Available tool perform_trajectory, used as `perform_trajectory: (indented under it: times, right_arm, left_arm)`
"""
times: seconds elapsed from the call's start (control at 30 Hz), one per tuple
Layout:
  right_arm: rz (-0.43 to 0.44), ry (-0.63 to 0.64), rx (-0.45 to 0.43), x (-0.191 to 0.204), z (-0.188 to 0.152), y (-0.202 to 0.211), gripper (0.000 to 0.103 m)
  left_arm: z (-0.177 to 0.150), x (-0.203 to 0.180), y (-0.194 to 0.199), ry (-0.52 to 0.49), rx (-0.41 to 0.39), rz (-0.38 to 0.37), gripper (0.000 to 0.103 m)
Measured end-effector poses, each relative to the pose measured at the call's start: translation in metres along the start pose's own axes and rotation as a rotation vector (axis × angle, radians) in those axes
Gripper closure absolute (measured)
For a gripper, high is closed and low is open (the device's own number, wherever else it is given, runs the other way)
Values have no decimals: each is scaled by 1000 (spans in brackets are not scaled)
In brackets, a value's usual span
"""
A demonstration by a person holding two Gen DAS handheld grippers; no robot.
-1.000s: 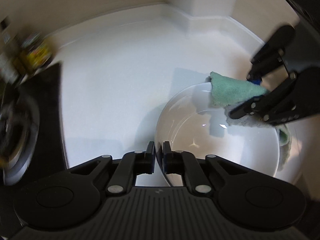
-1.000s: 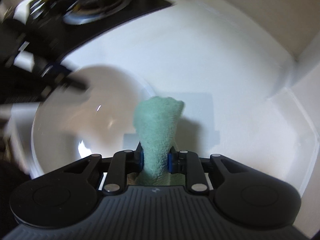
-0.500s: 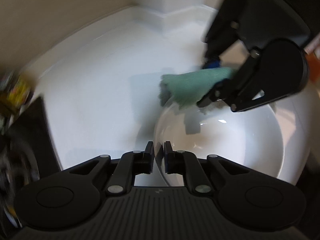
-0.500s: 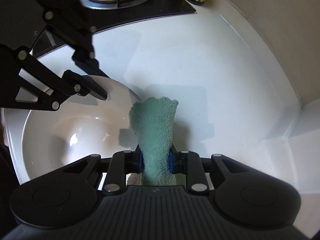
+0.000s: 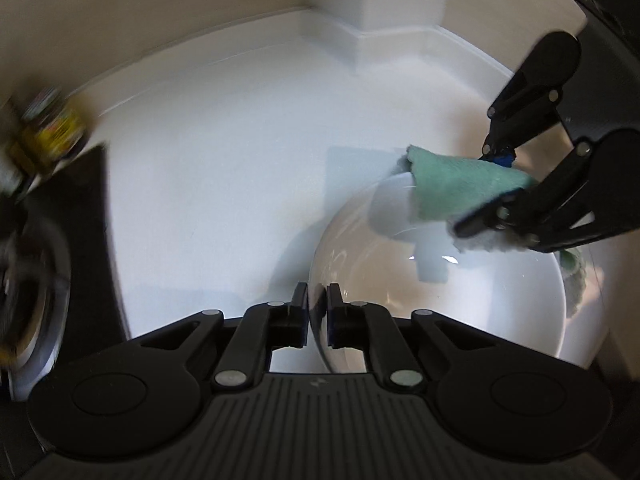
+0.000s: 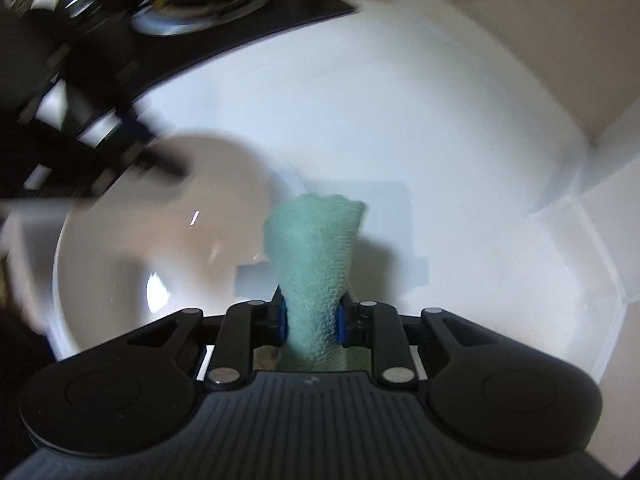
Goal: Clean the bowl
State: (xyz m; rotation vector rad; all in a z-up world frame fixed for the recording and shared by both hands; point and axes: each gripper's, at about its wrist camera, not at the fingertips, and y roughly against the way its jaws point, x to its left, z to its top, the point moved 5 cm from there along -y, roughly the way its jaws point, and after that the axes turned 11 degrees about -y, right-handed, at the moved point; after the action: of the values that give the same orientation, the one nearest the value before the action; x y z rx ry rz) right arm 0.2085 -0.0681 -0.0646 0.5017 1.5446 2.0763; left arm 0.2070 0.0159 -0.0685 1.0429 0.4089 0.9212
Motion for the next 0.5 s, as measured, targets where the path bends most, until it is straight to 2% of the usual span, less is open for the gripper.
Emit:
perform_trajectory:
  times: [0.1,0.23,0.37,0.43,0.5]
  right_arm:
    - [15,57,43,-3,4,-1,81]
    - [-43,91,16,-4,19,-8,82]
    - [-53,43,-5,-6,27,-14,84]
    - [-27,-3,-30,-9,30,-15,85]
    - [-13,-35,-48,-15,24,-9,86]
  left_arm:
    - [8,-7,-4,-123,14,-5,94]
    - [15,-9,-9,-176,16,-12,94]
    - [13,-4,-9,-43,5,-4,94]
    - [7,-4,-4,31,2,7,94]
    - [-6,-7,7,143,-10,21,93]
